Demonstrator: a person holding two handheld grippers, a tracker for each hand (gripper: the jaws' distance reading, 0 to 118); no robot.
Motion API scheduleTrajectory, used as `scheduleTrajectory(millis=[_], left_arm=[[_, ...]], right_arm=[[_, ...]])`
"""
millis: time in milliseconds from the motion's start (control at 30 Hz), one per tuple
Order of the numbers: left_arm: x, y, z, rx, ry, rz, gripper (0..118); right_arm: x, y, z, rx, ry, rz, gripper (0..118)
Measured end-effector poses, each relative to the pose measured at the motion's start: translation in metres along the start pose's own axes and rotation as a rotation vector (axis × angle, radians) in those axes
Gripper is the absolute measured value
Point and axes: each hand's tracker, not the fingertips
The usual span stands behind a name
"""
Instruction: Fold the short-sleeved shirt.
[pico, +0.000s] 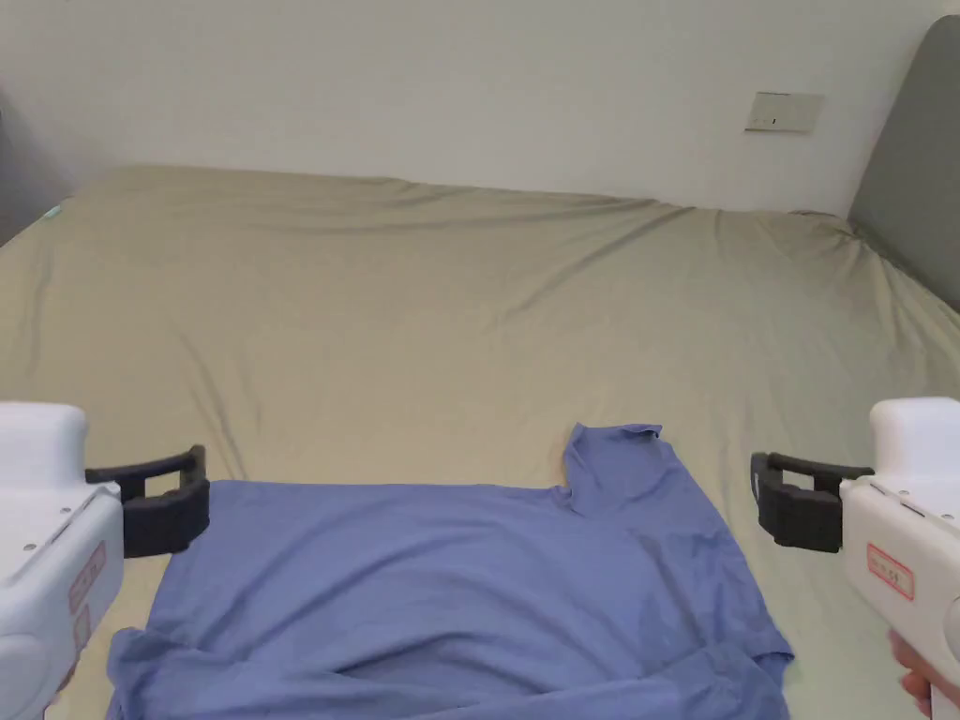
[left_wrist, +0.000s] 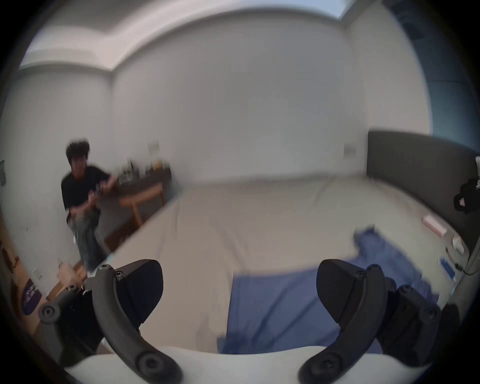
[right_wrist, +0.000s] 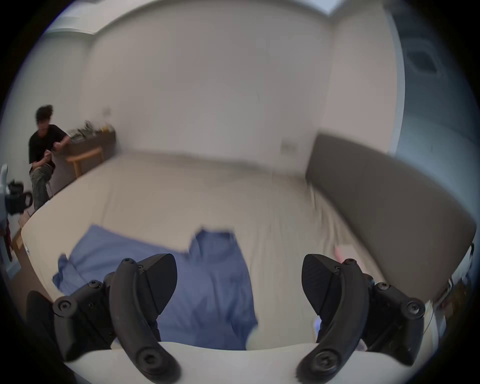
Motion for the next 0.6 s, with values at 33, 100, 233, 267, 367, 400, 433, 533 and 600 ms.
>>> scheduleTrajectory(millis=[33,100,233,267,367,400,433,533,600], left_arm=[[0.008,0.015,0.01,0.082,-0.001,-0.001,115],[0.025,0.039,0.025,0.183,0.007,-0.01,112],[0.055,0.063,0.044,0.307,0.004,-0.038,31],[0.061,0.065,0.045,0.3,0.0,-0.052,6],[0.074,0.065,0.043,0.311,-0.012,-0.076,0],[0.076,0.065,0.043,0.303,-0.022,-0.079,0],[0.077,0.064,0.043,0.309,-0.029,-0.071,0],[0.076,0.063,0.037,0.302,-0.03,-0.066,0],[0.076,0.063,0.033,0.295,-0.027,-0.068,0]], right_arm=[[-0.012,0.013,0.009,0.068,-0.002,0.026,102],[-0.037,0.034,0.03,0.177,-0.011,0.042,95],[-0.067,0.047,0.044,0.326,0.004,0.045,1],[-0.073,0.049,0.047,0.342,-0.006,0.064,1],[-0.083,0.049,0.039,0.326,0.033,0.08,1],[-0.086,0.049,0.037,0.319,0.052,0.085,1],[-0.088,0.049,0.034,0.312,0.053,0.091,1],[-0.09,0.045,0.026,0.303,0.058,0.105,1],[-0.09,0.044,0.021,0.294,0.059,0.105,1]])
